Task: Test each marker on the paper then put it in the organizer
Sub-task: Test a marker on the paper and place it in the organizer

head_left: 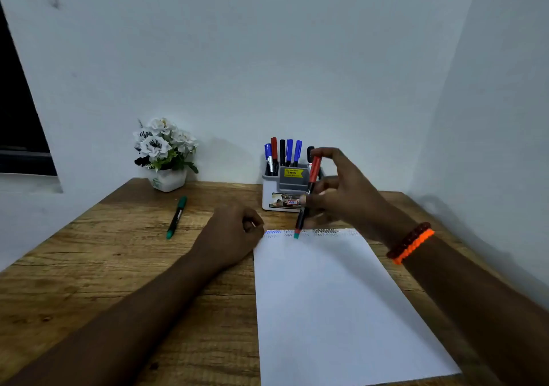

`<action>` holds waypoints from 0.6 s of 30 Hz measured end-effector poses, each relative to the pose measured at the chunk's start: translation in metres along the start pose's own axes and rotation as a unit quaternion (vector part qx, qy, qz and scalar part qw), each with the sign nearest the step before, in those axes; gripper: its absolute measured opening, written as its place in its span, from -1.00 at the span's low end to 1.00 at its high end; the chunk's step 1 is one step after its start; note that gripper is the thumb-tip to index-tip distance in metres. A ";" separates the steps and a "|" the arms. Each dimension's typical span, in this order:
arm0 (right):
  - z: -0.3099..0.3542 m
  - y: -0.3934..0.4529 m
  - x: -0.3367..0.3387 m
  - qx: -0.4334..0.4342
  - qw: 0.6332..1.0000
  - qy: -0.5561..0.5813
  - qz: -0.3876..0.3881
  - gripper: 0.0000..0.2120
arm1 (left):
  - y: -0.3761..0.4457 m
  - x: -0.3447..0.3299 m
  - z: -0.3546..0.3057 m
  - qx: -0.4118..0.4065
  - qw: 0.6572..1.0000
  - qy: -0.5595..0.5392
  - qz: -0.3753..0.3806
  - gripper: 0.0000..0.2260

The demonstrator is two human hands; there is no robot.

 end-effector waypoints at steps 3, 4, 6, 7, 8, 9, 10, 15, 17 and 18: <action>0.016 0.039 0.009 0.038 0.995 -0.028 -0.085 -0.40 | 0.001 -0.001 0.002 0.013 1.000 0.000 0.010 -0.94; 0.022 0.054 0.012 0.053 0.990 -0.048 -0.121 -0.45 | 0.001 -0.002 0.002 0.010 1.000 0.003 0.014 -0.93; 0.033 0.081 0.014 0.093 0.974 -0.095 -0.185 -0.52 | 0.002 -0.003 0.003 0.003 1.000 0.008 0.017 -0.91; 0.038 0.093 0.014 0.111 0.964 -0.119 -0.210 -0.54 | 0.003 -0.003 0.003 0.001 1.000 0.008 0.019 -0.91; 0.042 0.104 0.013 0.127 0.955 -0.140 -0.230 -0.57 | 0.003 -0.003 0.003 -0.001 1.000 0.007 0.020 -0.91; 0.045 0.115 0.011 0.139 0.947 -0.156 -0.243 -0.58 | 0.004 -0.003 0.004 -0.005 1.000 0.007 0.020 -0.91; 0.046 0.127 0.008 0.148 0.942 -0.169 -0.249 -0.59 | 0.005 -0.004 0.005 -0.008 1.000 0.009 0.020 -0.90; 0.037 0.165 -0.018 0.146 0.939 -0.221 -0.219 -0.53 | 0.007 -0.007 0.009 -0.014 1.000 0.011 0.024 -0.87; 0.027 0.172 -0.027 0.127 0.936 -0.258 -0.204 -0.54 | 0.007 -0.007 0.009 -0.012 1.000 0.013 0.024 -0.87; 0.022 0.173 -0.031 0.117 0.933 -0.275 -0.198 -0.55 | 0.007 -0.007 0.009 -0.011 1.000 0.012 0.023 -0.87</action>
Point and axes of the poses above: each hand's wrist, its own y-axis towards the middle knuckle, its own x-axis out of the back of the hand, z = x × y, the point moved 4 cm from there along y, towards the middle knuckle, and after that the axes turned 8 degrees about -y, right-handed, at the moved point
